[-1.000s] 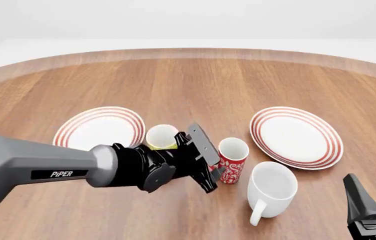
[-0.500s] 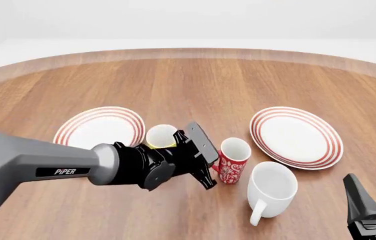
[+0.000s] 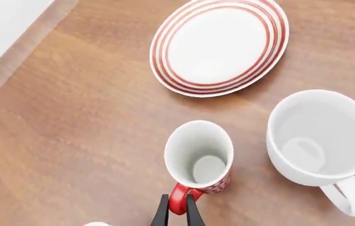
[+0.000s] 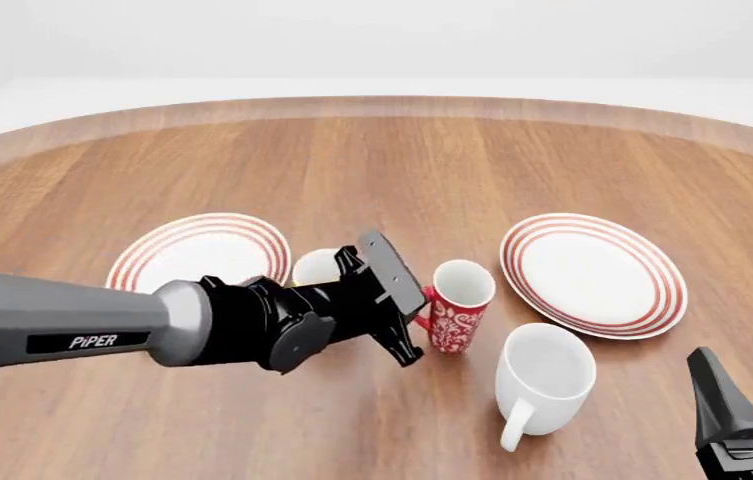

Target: Put the red mug on the left plate.

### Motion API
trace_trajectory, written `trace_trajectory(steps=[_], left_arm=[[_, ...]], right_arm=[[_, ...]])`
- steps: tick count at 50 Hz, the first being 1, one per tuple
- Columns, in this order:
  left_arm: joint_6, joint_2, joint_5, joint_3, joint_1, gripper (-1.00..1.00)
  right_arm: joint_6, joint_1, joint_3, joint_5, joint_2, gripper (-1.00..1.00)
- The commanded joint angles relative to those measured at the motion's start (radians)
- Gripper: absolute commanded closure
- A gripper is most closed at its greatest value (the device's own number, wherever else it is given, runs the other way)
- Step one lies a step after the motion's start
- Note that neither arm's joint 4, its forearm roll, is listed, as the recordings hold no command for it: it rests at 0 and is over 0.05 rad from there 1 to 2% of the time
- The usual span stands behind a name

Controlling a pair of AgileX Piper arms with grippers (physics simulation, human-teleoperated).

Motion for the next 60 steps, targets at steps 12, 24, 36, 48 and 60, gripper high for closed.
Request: trace_trajectory(steps=[12, 24, 36, 48, 60], left_arm=[[0.029, -0.233, 0.070, 0.057, 0.018, 1.00], [0.011, -0.337, 0.118, 0.040, 0.023, 1.00], [0.001, -0.377, 0.166, 0.000, 0.033, 1.00], [0.014, -0.396, 0.185, -0.036, 0.094, 1.00], [0.039, -0.372, 0.216, -0.090, 0.207, 1.00]], right_arm=[[0.000, 0.000, 0.000, 0.000, 0.000, -1.00], [0.000, 0.000, 0.000, 0.000, 0.000, -1.00], [0.000, 0.000, 0.000, 0.000, 0.000, -1.00], [0.000, 0.000, 0.000, 0.000, 0.001, -1.00], [0.000, 0.000, 0.000, 0.000, 0.000, -1.00]])
